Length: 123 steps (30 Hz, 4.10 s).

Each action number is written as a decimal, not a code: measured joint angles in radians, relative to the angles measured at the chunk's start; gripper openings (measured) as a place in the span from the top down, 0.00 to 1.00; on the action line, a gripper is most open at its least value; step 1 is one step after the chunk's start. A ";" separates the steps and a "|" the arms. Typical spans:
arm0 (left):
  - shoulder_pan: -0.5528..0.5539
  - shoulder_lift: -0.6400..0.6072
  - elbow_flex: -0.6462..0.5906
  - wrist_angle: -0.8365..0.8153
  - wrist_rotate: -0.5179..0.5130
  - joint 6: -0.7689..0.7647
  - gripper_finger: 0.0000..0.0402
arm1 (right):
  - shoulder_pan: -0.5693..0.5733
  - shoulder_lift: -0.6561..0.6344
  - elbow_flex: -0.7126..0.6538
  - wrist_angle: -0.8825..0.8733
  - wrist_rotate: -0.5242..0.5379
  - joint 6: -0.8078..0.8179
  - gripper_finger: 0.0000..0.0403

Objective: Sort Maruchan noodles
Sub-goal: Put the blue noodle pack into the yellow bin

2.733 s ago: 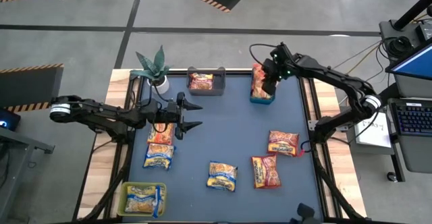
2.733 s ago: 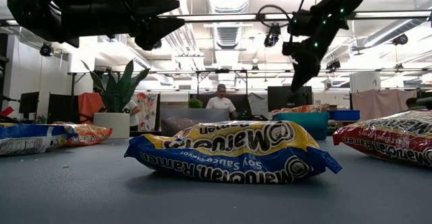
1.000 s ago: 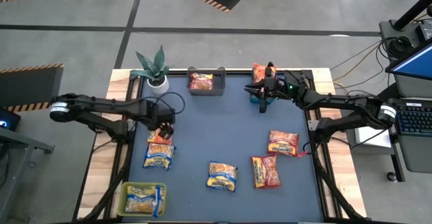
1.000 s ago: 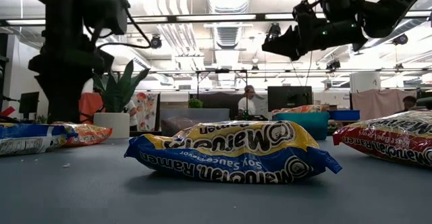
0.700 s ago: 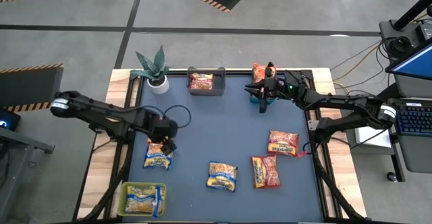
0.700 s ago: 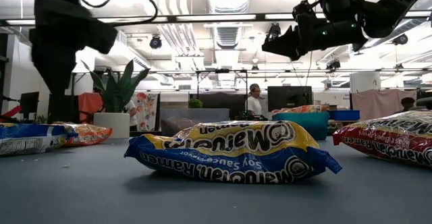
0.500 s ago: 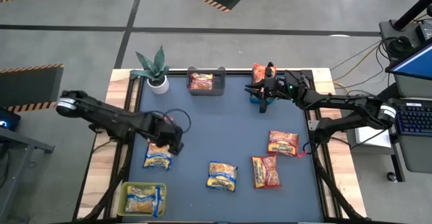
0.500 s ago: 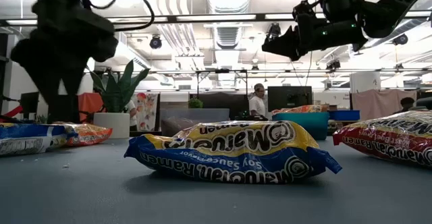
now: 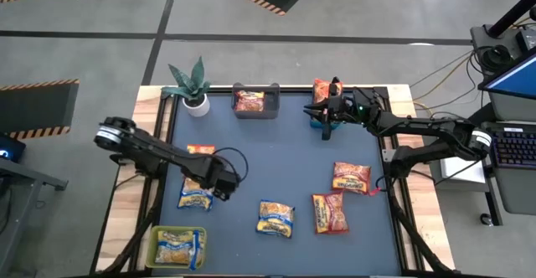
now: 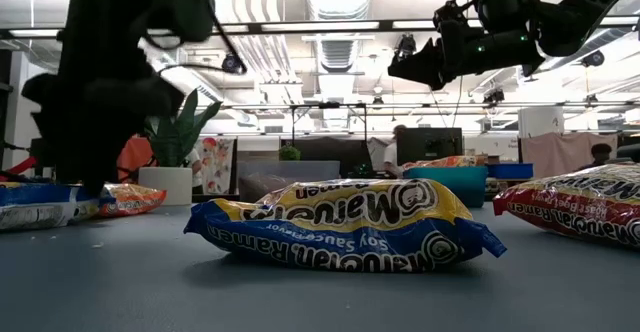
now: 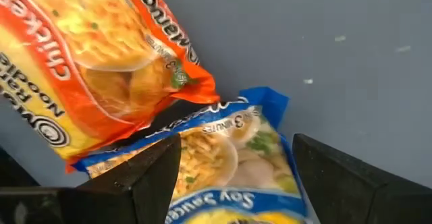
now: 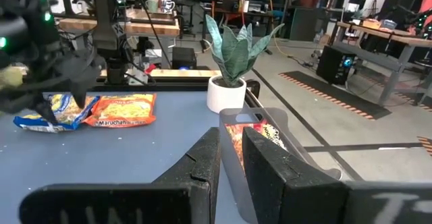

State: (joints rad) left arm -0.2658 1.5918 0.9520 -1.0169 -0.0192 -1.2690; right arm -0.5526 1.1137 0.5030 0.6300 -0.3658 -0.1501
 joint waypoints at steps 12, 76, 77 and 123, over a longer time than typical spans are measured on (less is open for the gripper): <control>-0.033 0.108 0.027 0.004 0.003 0.029 0.38 | 0.000 0.000 0.000 0.000 0.000 -0.002 0.87; -0.604 0.029 0.739 -0.542 -0.106 -0.890 0.91 | 0.000 0.000 0.000 -0.001 0.000 0.006 0.87; -0.617 0.032 0.718 -0.538 -0.107 -0.928 0.91 | 0.000 0.000 0.000 0.000 0.000 0.011 0.87; -0.709 0.175 0.615 -0.302 -0.401 -0.990 0.65 | 0.005 0.000 0.000 -0.020 -0.011 0.063 0.87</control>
State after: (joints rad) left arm -0.9749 1.7668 1.5672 -1.3189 -0.4205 -2.2589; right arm -0.5476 1.1141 0.5034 0.6100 -0.3771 -0.0870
